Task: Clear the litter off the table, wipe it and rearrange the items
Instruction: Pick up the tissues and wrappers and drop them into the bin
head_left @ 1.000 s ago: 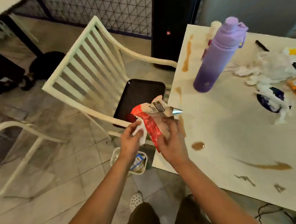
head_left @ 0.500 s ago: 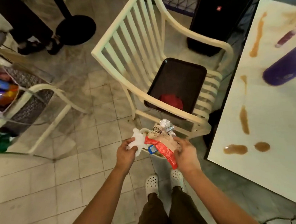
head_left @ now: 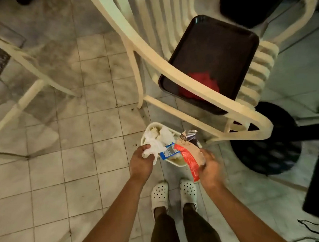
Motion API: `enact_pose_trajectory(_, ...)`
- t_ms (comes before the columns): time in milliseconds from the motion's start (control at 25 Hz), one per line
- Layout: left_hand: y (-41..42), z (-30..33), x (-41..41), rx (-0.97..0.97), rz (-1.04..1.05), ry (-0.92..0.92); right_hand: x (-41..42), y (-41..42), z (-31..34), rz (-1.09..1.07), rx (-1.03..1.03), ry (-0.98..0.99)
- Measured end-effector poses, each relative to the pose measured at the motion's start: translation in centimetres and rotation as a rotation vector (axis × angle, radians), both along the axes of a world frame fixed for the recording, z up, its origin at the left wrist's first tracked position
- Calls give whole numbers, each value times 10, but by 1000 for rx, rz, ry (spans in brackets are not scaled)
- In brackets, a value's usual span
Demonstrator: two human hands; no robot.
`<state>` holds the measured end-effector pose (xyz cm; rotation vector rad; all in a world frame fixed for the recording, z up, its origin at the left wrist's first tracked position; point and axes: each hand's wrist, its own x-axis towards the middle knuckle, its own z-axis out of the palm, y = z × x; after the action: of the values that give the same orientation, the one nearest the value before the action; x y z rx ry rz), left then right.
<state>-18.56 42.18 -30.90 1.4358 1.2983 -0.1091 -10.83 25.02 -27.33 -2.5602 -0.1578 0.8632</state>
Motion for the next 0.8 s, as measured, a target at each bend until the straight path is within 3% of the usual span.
enact_pose_trajectory(200, -2, -66, 9, 26, -19, 17, -3, 4, -82, 134, -105, -33)
enact_pose_trajectory(360, -5, -104, 19, 162, -140, 52, 3, 20, -127, 448, -316, -41)
enact_pose_trajectory(480, -11, -130, 33, 154, -247, 106, 8, 31, -163, 567, -430, -6)
enact_pose_trajectory(600, -16, -163, 49, 108, -469, 144, 16, 31, -204, 718, -477, 42)
enact_pose_trajectory(800, -17, -224, 62, 129, -1036, 341, 39, 26, -261, 939, -560, 145)
